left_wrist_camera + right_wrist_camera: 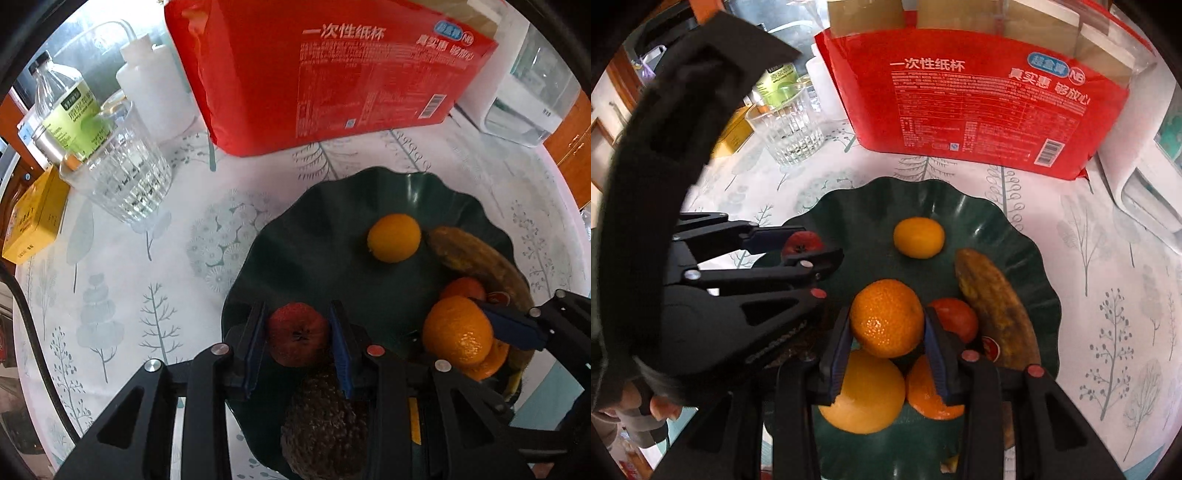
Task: Organize fruits
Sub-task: 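Lower the apple and orange onto the green plate and open both grippers, then move both tools back toward the remaining tomatoes and lychee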
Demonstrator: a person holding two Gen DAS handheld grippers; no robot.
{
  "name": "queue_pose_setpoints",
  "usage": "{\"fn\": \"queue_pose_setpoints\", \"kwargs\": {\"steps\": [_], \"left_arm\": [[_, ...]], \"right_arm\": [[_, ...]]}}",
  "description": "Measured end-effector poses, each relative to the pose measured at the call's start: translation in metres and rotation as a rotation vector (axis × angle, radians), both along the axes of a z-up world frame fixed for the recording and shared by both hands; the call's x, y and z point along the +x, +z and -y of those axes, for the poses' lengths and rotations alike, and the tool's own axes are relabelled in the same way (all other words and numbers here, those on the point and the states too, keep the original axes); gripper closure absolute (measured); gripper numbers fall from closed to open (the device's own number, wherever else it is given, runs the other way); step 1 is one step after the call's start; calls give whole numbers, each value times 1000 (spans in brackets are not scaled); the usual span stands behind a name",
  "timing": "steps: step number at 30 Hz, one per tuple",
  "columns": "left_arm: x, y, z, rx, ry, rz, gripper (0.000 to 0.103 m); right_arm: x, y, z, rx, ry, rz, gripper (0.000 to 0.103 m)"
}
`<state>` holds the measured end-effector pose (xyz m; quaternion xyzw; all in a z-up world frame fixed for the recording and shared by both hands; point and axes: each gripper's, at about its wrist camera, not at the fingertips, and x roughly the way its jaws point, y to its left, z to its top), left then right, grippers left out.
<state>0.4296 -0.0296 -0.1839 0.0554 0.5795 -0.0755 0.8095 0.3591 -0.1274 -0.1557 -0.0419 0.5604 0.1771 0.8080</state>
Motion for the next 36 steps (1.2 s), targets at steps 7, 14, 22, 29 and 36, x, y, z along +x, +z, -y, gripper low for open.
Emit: {"fn": "queue_pose_setpoints", "kwargs": {"steps": [7, 14, 22, 29, 36], "left_arm": [[-6, 16, -4, 12, 26, 41, 31], [-21, 40, -10, 24, 23, 66, 30], [-48, 71, -14, 36, 21, 93, 30], [-86, 94, -27, 21, 28, 104, 28], [-131, 122, -44, 23, 39, 136, 28]], "right_arm": [[-6, 7, 7, 0, -6, 10, 62], [-18, 29, 16, -1, -16, 39, 60], [-42, 57, 15, -2, -4, 74, 60], [-68, 72, 13, 11, 16, 77, 61], [-100, 98, 14, 39, 22, 112, 61]]}}
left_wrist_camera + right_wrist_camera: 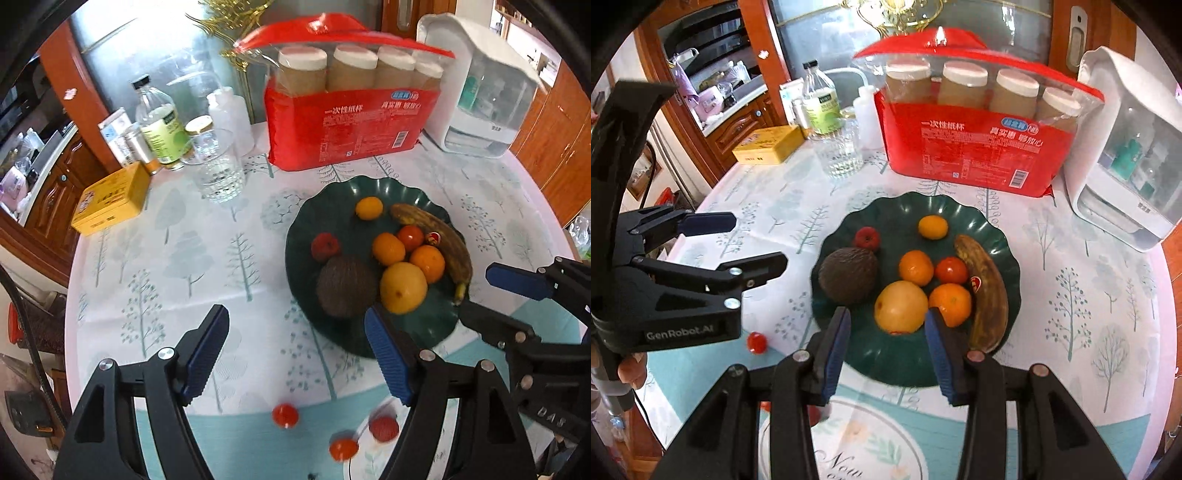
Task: Organize fruits
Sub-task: 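Move both tools back toward the remaining tomatoes and lychee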
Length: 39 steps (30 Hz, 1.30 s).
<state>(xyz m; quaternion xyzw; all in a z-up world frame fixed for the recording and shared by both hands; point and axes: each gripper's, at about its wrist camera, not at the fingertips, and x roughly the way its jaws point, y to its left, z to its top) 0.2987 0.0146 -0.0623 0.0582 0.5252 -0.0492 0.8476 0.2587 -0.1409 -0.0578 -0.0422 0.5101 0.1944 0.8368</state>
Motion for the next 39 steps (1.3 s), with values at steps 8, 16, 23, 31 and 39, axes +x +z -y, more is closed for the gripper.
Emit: {"fn": "queue_pose_setpoints", "kwargs": {"steps": [8, 16, 23, 31, 39], "left_arm": [[-47, 33, -18, -28, 30, 63, 24], [-94, 45, -19, -51, 57, 106, 24], [-135, 37, -22, -66, 116, 159, 21], [-159, -23, -24, -97, 200, 119, 19], [-165, -77, -22, -113, 226, 34, 19]], "right_arm": [[-32, 27, 1, 51, 0, 32, 61], [-65, 42, 1, 90, 12, 64, 61], [-88, 39, 5, 100, -7, 83, 61], [-108, 9, 4, 84, -30, 85, 61], [-115, -33, 1, 83, -50, 17, 61]]}}
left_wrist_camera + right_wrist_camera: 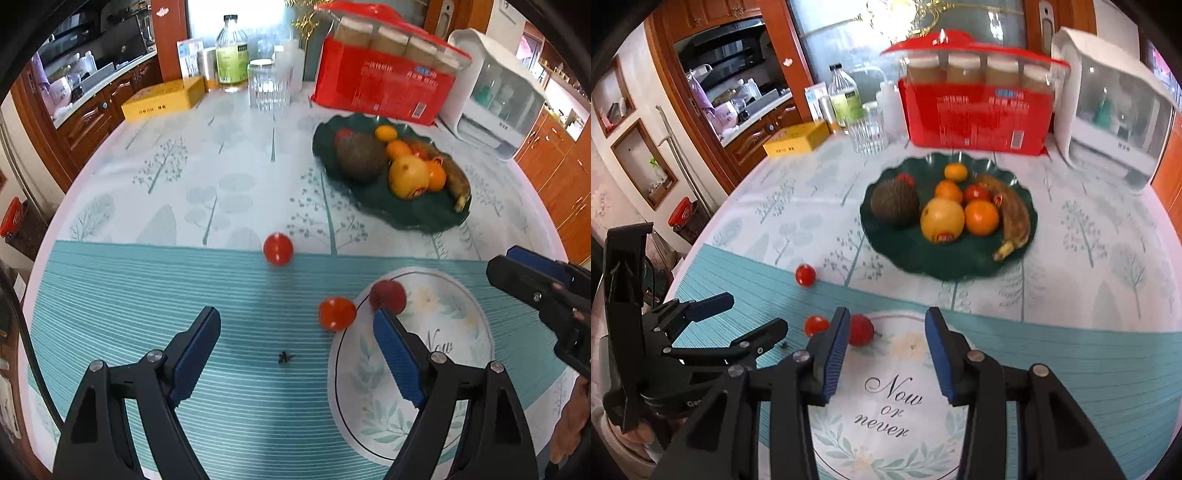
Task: Organize fruits
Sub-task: 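Move both tools back toward the remaining tomatoes and lychee, then grasp a cherry tomato with the left gripper while the right gripper grasps the red lychee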
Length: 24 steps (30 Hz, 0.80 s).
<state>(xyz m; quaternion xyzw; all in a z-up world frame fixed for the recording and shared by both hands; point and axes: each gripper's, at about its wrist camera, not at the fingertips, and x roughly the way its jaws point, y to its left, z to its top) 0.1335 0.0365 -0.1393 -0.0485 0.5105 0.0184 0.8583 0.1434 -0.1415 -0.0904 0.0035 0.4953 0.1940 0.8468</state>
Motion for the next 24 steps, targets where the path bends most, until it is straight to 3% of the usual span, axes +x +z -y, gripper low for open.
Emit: {"fn": "queue_pose_setpoints", "kwargs": {"steps": [10, 17, 24], "left_arm": [[9, -25, 4, -24, -14, -28, 19], [17, -38, 13, -23, -59, -36, 30], [20, -44, 10, -27, -71, -40, 33]], "right_arm": [[-2, -34, -1, 21, -13, -79, 61], [4, -43, -6, 37, -6, -88, 61], [14, -57, -16, 52, -1, -121, 61]]}}
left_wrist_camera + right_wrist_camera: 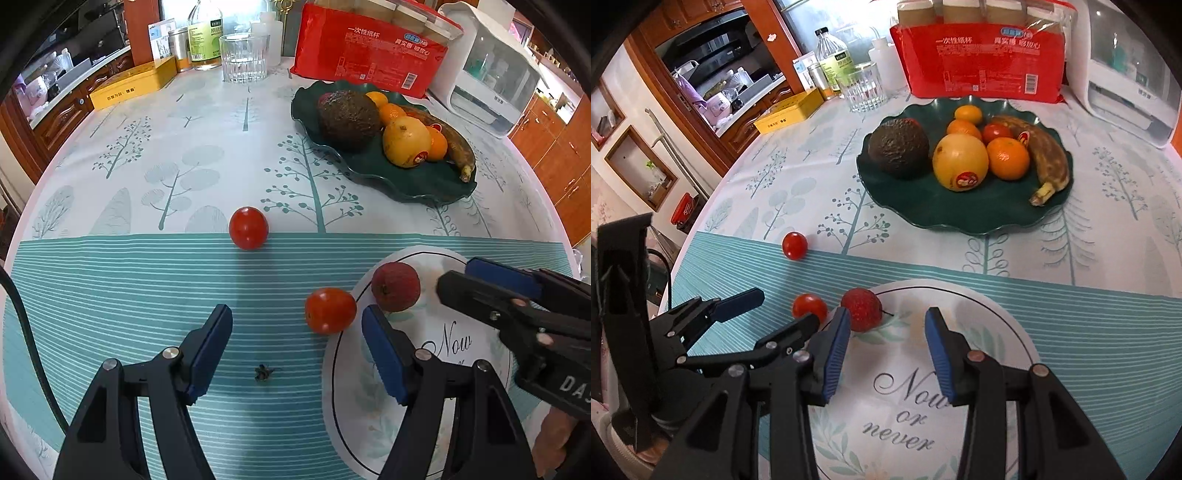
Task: Organize fruits
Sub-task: 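Grasp a cherry tomato with the left gripper while the right gripper grasps the red lychee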
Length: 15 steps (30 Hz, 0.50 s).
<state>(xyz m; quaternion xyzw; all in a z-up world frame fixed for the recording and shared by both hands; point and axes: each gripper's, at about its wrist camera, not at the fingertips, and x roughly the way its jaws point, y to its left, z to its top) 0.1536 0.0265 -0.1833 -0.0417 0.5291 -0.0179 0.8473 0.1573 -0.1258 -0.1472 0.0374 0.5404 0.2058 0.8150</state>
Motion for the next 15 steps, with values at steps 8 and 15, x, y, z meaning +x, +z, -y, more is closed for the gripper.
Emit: {"fn": "queue_pose_setpoints", "kwargs": {"steps": [8, 15], "left_arm": [[-1, -1, -2, 7, -7, 2, 35], [-3, -1, -1, 16, -19, 4, 35]], "right_arm": [[5, -14, -12, 12, 24, -21, 61], [10, -23, -22, 15, 41, -41, 61]]}}
